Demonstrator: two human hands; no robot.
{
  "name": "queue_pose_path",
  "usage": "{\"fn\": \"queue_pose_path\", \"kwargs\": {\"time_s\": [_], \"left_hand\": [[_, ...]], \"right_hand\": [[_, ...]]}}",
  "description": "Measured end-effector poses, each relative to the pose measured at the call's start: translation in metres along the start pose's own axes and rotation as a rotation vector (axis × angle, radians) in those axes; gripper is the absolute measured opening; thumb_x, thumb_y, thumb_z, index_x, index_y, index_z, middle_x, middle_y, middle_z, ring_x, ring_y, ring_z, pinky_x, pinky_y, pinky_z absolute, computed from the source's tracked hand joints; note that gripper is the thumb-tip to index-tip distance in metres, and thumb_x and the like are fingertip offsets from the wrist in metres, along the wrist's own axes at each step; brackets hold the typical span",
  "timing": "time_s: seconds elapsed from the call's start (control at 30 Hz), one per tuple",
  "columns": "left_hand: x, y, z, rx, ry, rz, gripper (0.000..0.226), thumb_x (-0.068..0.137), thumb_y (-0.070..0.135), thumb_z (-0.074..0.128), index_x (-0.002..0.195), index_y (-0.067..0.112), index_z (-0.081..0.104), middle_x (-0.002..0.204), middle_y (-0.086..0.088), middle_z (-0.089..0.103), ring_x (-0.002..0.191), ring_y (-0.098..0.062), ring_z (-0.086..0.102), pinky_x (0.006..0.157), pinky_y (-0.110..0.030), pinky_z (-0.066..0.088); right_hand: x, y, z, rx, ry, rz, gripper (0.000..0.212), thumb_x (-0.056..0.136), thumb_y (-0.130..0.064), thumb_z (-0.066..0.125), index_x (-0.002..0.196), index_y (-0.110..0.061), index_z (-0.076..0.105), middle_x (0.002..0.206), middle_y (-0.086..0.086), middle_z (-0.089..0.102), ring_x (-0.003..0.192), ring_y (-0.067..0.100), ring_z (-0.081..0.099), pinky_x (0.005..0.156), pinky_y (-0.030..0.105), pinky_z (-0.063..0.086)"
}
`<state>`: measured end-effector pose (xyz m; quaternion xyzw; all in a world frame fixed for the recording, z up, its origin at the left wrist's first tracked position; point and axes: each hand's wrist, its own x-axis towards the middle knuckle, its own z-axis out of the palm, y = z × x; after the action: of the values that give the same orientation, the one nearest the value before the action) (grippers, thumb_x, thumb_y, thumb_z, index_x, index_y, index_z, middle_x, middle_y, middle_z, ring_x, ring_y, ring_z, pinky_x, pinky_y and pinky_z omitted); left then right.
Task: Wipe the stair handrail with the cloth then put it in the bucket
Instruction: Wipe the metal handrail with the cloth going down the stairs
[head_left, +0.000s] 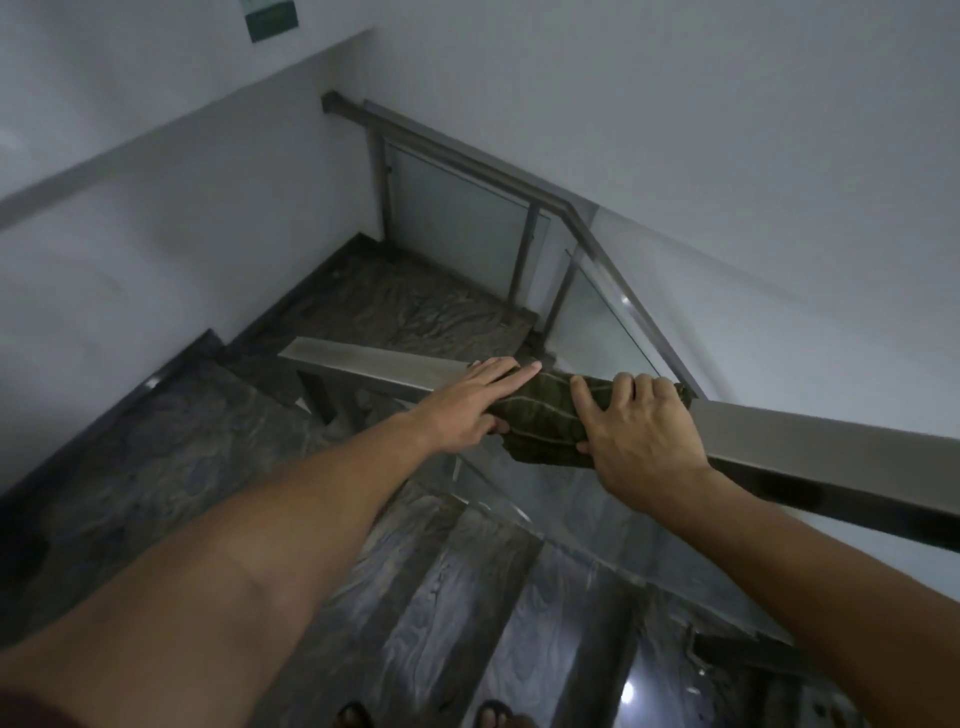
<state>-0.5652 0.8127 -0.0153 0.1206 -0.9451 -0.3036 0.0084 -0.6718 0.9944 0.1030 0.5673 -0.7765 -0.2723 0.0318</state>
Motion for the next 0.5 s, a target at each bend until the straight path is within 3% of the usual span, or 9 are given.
{"fn": "queue_pose_path", "kwargs": {"time_s": [0.17,0.3,0.5], "left_hand": [[-0.005,-0.048,0.003,0.025,0.079,0.091,0.085,0.084,-0.003,0.050,0.152,0.027,0.010,0.155,-0.009,0.022,0.144,-0.025,0.017,0.116,-0.027,0.002],[-0.007,-0.090,0.004,0.026,0.087,0.121,0.086,0.082,0.000,0.051,0.153,0.027,0.011,0.153,-0.009,0.024,0.142,-0.028,0.021,0.120,-0.040,0.013],[-0.011,-0.137,0.005,0.008,0.065,0.141,0.086,0.083,0.008,0.053,0.151,0.033,0.008,0.150,-0.004,0.026,0.139,-0.025,0.025,0.117,-0.050,0.023]], "right_hand": [[0.032,-0.038,0.008,-0.026,0.043,0.071,0.067,0.092,-0.053,0.030,0.145,-0.014,0.014,0.122,0.024,0.052,0.105,0.037,0.052,0.090,0.046,0.041],[0.060,-0.064,0.010,-0.061,0.035,0.066,0.068,0.091,-0.055,0.029,0.144,-0.016,0.014,0.123,0.023,0.052,0.106,0.037,0.052,0.092,0.046,0.042],[0.090,-0.091,0.012,-0.060,0.023,0.060,0.069,0.091,-0.058,0.026,0.144,-0.018,0.009,0.127,0.022,0.050,0.110,0.035,0.052,0.096,0.046,0.042]]}}
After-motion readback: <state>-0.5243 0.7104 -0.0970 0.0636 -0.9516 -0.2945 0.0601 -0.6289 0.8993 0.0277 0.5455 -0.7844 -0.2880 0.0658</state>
